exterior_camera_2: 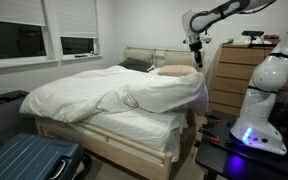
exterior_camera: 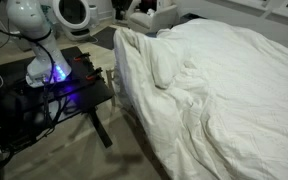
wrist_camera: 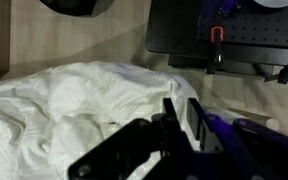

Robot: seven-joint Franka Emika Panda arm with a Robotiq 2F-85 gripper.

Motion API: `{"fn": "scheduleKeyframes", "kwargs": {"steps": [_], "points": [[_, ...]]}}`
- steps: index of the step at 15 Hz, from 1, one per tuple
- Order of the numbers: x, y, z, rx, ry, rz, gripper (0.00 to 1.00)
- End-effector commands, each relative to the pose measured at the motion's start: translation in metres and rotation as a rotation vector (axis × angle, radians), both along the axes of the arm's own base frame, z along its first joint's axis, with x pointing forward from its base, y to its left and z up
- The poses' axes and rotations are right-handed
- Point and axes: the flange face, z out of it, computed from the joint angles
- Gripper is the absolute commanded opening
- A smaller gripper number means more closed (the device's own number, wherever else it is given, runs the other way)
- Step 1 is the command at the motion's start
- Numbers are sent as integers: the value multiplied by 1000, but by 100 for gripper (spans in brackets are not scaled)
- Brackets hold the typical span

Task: Make the bed

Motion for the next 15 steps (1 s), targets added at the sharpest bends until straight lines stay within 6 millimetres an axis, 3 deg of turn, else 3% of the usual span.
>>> {"fn": "scheduleKeyframes", "kwargs": {"steps": [1, 7, 12, 15], "points": [[-9, 7, 21, -15, -9, -12, 53], [1, 5, 37, -49, -151, -46, 98], [31, -8, 37, -80, -321, -58, 100], [51, -32, 29, -103, -428, -38, 100]]}}
